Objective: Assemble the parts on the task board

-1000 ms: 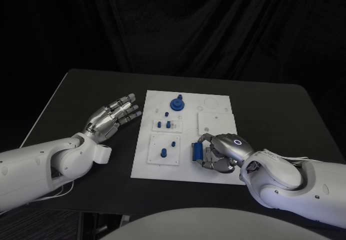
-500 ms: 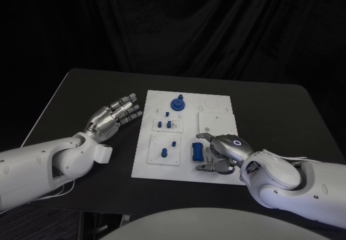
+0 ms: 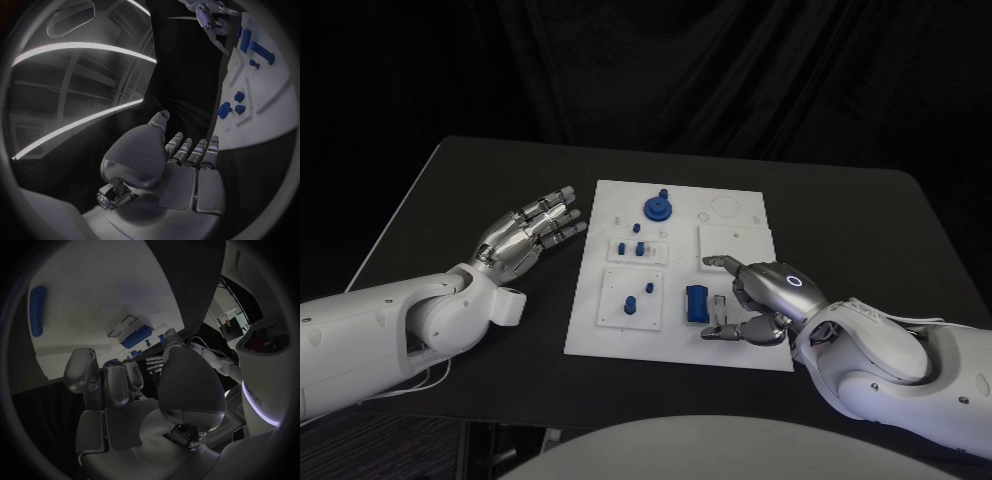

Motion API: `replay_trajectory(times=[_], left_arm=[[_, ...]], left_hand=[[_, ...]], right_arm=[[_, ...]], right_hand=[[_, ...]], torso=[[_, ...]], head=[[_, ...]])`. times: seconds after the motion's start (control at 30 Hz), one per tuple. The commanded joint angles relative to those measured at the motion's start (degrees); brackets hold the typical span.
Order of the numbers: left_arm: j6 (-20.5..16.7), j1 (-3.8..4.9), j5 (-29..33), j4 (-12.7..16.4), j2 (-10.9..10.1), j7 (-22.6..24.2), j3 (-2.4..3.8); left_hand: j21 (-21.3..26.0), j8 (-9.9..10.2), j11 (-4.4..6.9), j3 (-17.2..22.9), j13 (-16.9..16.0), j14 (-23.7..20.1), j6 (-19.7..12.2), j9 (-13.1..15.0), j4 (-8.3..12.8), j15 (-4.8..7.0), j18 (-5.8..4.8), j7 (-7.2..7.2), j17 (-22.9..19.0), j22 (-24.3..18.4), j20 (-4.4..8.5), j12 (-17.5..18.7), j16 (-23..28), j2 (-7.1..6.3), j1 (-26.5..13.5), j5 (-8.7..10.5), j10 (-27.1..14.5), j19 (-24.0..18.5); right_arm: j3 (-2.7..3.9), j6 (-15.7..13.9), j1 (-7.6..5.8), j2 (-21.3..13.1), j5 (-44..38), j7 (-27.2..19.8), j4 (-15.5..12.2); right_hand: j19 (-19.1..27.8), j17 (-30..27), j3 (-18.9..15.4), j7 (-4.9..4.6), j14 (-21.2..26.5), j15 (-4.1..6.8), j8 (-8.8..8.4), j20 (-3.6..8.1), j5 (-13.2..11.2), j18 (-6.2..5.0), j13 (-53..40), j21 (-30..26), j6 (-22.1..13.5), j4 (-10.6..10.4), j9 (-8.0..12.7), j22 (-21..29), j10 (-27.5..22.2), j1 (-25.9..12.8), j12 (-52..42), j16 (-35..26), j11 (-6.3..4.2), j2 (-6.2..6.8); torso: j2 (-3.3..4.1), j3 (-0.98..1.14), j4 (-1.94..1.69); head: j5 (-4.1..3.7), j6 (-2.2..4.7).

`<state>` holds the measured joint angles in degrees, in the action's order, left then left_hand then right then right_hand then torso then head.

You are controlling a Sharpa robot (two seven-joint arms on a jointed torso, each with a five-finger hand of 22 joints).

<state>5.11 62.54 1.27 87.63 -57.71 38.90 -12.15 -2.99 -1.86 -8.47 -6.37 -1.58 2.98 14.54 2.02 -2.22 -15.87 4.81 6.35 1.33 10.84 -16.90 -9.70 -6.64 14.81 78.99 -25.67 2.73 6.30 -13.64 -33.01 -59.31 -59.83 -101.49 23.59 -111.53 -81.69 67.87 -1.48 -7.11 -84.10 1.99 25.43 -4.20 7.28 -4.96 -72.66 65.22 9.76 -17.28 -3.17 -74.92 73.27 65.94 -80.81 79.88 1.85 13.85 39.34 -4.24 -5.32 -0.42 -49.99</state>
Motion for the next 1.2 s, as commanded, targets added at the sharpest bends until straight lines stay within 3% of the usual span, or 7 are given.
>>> replay_trajectory(times=[0.03, 0.17, 0.27, 0.43, 0.5, 0.8, 1.2], left_arm=[[0.5, -0.10, 0.1, 0.1, 0.1, 0.8, 0.05], [0.6, -0.10, 0.1, 0.1, 0.3, 0.8, 0.05], [0.6, -0.10, 0.1, 0.1, 0.4, 0.8, 0.05], [0.6, -0.10, 0.1, 0.0, 0.4, 0.8, 0.05], [0.6, -0.10, 0.1, 0.0, 0.4, 0.8, 0.05], [0.8, -0.11, 0.1, 0.0, 0.6, 0.8, 0.05], [0.8, -0.11, 0.1, -0.1, 0.6, 0.7, 0.05]], left_hand=[[-0.2, -0.3, 0.23, 0.3, -0.1, -0.3, 0.2, 0.1, 0.0, -0.21, -1.08, 0.35, 0.1, -0.1, -0.05, -0.3, -0.3, -0.03, -0.6, -0.22, 0.0, 0.3], [-0.2, -0.3, 0.22, 0.3, -0.1, -0.3, 0.2, 0.1, 0.0, -0.21, -1.08, 0.35, 0.1, -0.1, -0.05, -0.3, -0.3, -0.04, -0.6, -0.22, 0.1, 0.3], [-0.2, -0.3, 0.22, 0.3, -0.1, -0.3, 0.2, 0.1, 0.0, -0.21, -1.08, 0.35, 0.1, -0.1, -0.05, -0.3, -0.3, -0.04, -0.6, -0.22, 0.1, 0.3], [-0.2, -0.3, 0.22, 0.3, -0.1, -0.3, 0.2, 0.1, 0.0, -0.21, -1.08, 0.35, 0.1, -0.1, -0.05, -0.3, -0.3, -0.04, -0.6, -0.22, 0.1, 0.3], [-0.2, -0.3, 0.22, 0.3, -0.1, -0.3, 0.2, 0.1, 0.0, -0.21, -1.08, 0.35, 0.1, -0.1, -0.05, -0.3, -0.3, -0.04, -0.6, -0.22, 0.1, 0.3], [-0.2, -0.3, 0.17, 0.4, -0.1, -0.3, 0.2, 0.1, 0.0, -0.20, -1.08, 0.35, 0.1, -0.1, -0.05, -0.3, -0.3, -0.04, -0.6, -0.23, 0.1, 0.3], [-0.2, -0.3, 0.12, 0.4, -0.1, -0.3, 0.2, 0.1, 0.0, -0.21, -1.08, 0.36, 0.0, -0.1, -0.05, -0.3, -0.3, -0.06, -0.7, -0.25, 0.1, 0.3]], right_arm=[[0.15, -2.8, -0.86, -0.6, 2.3, -1.6, -0.6], [0.18, -2.1, -1.29, -0.6, 3.8, -2.1, -0.4], [0.18, -1.1, -1.46, -0.4, 4.7, -2.2, 0.1], [0.17, -0.1, -1.56, 0.1, 5.3, -2.1, 1.0], [0.15, 0.3, -1.57, 0.6, 5.5, -2.1, 1.5], [0.08, 2.4, -1.45, 2.7, 5.6, -1.7, 3.3], [0.04, 3.9, -1.36, 3.6, 3.7, -0.4, 4.0]], right_hand=[[-0.1, 0.0, 2.1, -0.14, 0.1, 0.28, 0.89, 0.35, 2.9, -0.19, -0.2, 0.3, 1.0, 0.1, -0.1, -8.2, 0.3, 1.3, 0.1, -0.2, -0.17, -2.33], [-0.1, 0.0, 4.2, -0.25, 0.1, 0.21, 2.55, 0.28, 5.1, -0.18, -0.6, 0.3, 2.3, 0.2, -0.3, -8.2, 0.7, 1.5, -0.1, -0.2, -0.08, -5.20], [-0.2, 0.1, 5.9, -0.69, 0.0, -0.03, 7.64, 0.10, 6.6, -0.15, -1.3, 0.3, 6.4, 0.5, -1.1, -8.3, 1.4, 2.5, -0.7, -0.2, 0.23, -7.68], [-0.2, 0.3, 6.5, -1.32, 0.0, -0.51, 11.71, -0.33, 6.7, -0.12, -2.2, 0.4, 11.7, 0.9, -2.0, -8.3, 2.1, 4.0, -1.4, 0.0, 0.81, -9.54], [-0.3, 0.5, 6.5, -1.21, -0.1, -0.62, 14.67, -0.45, 6.5, -0.10, -2.6, 0.7, 14.2, 1.2, -3.1, -8.4, 2.5, 5.4, -1.8, 0.2, 0.93, -10.07], [-0.2, 0.4, 5.4, -0.84, 0.0, -0.76, 20.56, -0.58, 4.2, -0.14, -2.9, 0.5, 15.2, 2.1, -5.5, -8.3, 2.5, 7.8, -2.1, 0.2, 1.10, -9.49], [0.0, -0.1, 4.0, -0.90, 0.2, -0.85, 22.83, -0.69, 0.4, -0.25, -2.5, -0.1, 13.4, 2.0, -6.4, -8.2, 2.0, 8.4, -2.0, -0.1, 1.19, -7.97]], torso=[[0.01, 0.01, -0.01], [-0.01, 0.00, 0.01], [-0.04, -0.04, 0.00], [-0.11, -0.17, -0.06], [-0.10, -0.13, -0.02], [-0.03, -0.04, -0.05], [-0.01, -0.01, -0.04]], head=[[-0.26, -0.01], [-0.34, -0.01], [-0.26, -0.01], [-0.34, -0.01], [-0.30, -0.01], [-0.22, -0.01], [-0.29, -0.01]])
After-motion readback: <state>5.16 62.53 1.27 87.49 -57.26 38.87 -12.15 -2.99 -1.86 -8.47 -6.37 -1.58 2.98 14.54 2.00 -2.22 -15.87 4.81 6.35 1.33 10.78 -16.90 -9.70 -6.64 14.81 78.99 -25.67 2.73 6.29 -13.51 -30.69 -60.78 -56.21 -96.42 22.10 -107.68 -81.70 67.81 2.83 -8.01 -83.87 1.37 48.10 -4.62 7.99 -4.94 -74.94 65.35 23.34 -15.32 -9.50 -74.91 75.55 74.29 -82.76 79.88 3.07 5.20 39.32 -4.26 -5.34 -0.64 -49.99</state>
